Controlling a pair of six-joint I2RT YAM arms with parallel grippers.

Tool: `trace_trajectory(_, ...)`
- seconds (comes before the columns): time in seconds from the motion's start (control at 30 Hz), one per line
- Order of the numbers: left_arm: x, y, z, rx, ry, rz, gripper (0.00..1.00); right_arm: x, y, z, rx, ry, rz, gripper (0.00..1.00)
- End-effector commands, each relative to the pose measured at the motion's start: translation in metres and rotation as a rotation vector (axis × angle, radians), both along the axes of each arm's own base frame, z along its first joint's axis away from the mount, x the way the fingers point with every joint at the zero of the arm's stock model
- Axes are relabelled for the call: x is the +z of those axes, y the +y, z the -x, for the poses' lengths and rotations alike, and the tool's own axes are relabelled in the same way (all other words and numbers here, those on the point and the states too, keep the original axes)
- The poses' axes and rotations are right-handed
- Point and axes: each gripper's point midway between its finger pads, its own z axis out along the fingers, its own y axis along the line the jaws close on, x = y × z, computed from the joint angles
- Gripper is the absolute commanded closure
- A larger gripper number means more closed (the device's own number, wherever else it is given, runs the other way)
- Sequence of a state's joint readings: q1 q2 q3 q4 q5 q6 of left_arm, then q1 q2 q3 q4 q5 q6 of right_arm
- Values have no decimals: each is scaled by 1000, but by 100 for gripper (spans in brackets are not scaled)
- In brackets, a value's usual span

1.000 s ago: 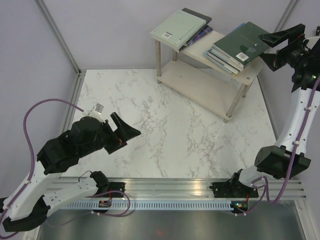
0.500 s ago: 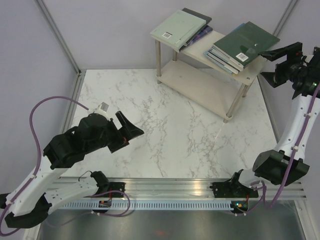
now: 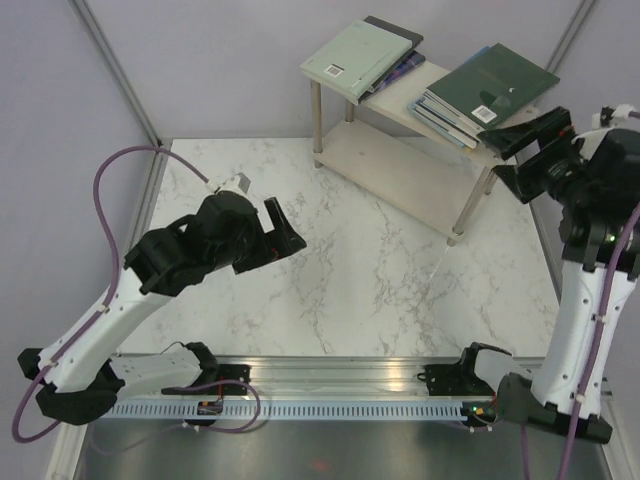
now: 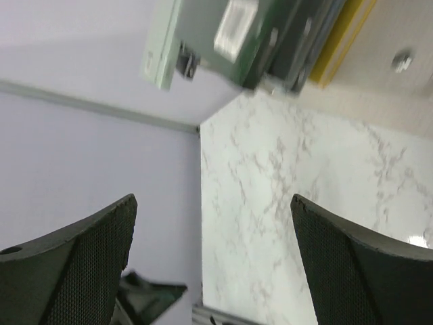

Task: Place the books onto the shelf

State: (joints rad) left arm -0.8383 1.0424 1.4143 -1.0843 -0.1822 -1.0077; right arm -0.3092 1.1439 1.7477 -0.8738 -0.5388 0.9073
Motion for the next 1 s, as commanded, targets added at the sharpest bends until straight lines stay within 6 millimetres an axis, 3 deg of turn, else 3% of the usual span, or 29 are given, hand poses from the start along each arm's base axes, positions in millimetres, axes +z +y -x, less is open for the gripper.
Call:
trace_trajectory(0.0,13,-8,-26,-83,-126,-116,0,-32,37,22,138,-20,5,2)
trace_trajectory(0.03,7,-5,-32,-71,-109,-152,0,-13,61,42,245,-148,18,2)
trace_trajectory(0.07,-1,-7,-42,-65,-87,-196,0,-8,76,53,322,-194,-20,2)
trace_trajectory(0.1,-8,-2,-48,-46,-77,-235,0,-24,88,55,387,-191,-49,2)
trace_trajectory(0.13,-17,2,-54,-30,-63,-266,0,-18,104,75,487,-239,-50,2)
trace_trajectory(0.23,-52,12,-68,3,-19,-360,0,-46,121,95,625,-173,-14,2)
trace_trajectory(0.3,-73,18,-75,6,-25,-402,0,-58,120,99,651,-162,98,2)
trace_trajectory(0.33,-80,27,-82,37,-28,-414,0,-86,126,108,691,-18,101,2)
trace_trajectory(0.37,-95,30,-89,58,-42,-415,0,-105,118,102,640,67,164,2)
trace_trajectory(0.4,-95,34,-91,80,-64,-383,0,-122,116,103,678,114,238,2)
trace_trajectory(0.43,-97,40,-100,117,-78,-338,0,-158,121,113,739,305,240,2)
trace_trajectory(0.47,-113,38,-106,130,-98,-281,0,-177,118,116,757,387,297,2)
trace_trajectory(0.5,-106,37,-107,134,-134,-205,0,-194,124,119,804,443,371,3)
trace_trajectory(0.57,-116,49,-118,173,-199,-177,0,-193,132,120,825,431,415,3)
trace_trajectory(0.63,-113,68,-124,224,-279,-231,0,-185,156,125,888,383,389,3)
trace_trajectory(0.67,-122,79,-124,206,-313,-305,0,-184,165,128,916,376,392,3)
trace_trajectory(0.73,-115,98,-136,269,-404,-364,0,-182,187,139,961,339,464,3)
trace_trajectory(0.77,-132,109,-135,262,-400,-418,0,-176,194,140,958,304,503,3)
trace_trajectory(0.8,-131,120,-141,306,-424,-412,0,-174,208,156,1017,267,550,4)
trace_trajectory(0.83,-147,129,-138,324,-403,-421,0,-172,208,149,955,241,601,6)
trace_trajectory(0.9,-156,146,-138,378,-399,-445,0,-157,221,164,988,145,611,2)
trace_trajectory(0.97,-162,166,-139,438,-436,-482,0,-142,227,162,939,67,586,2)
